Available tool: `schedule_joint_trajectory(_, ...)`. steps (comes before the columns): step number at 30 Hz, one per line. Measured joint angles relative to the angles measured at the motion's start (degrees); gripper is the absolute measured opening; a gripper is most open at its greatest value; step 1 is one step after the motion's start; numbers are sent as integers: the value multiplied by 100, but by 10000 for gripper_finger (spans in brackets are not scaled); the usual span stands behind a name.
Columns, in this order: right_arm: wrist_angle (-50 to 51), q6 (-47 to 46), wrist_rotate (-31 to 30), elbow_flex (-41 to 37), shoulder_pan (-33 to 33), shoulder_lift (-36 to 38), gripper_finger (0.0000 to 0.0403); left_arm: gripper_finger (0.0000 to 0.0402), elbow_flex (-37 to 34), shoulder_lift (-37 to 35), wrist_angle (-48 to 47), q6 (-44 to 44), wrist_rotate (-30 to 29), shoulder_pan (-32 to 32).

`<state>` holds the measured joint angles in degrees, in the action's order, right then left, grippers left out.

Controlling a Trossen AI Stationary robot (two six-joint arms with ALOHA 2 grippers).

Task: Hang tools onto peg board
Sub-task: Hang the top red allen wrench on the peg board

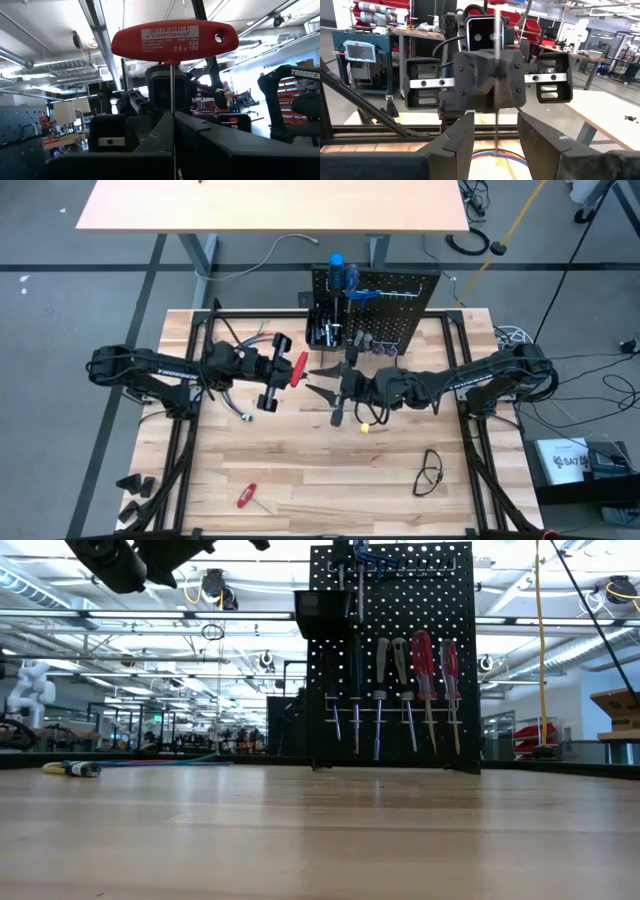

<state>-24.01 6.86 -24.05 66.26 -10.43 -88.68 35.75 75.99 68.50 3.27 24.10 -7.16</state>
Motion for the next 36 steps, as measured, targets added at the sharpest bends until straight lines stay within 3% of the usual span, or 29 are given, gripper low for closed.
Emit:
schedule_joint_trajectory(9,-148,-123,8,0,68,-14,127,1,0,0,3,2,-35,3)
schedule_joint_trajectory(21,-146,-143,208,0,170,-26,7,1,0,0,8,7,-117,0)
schedule_joint_trajectory(29,-175,-123,275,-4,185,-29,2,3,9,-18,-207,52,-299,6)
schedule_joint_trajectory(36,-25,70,-324,-11,109,-14,1,80,14,-48,-797,354,-513,-11)
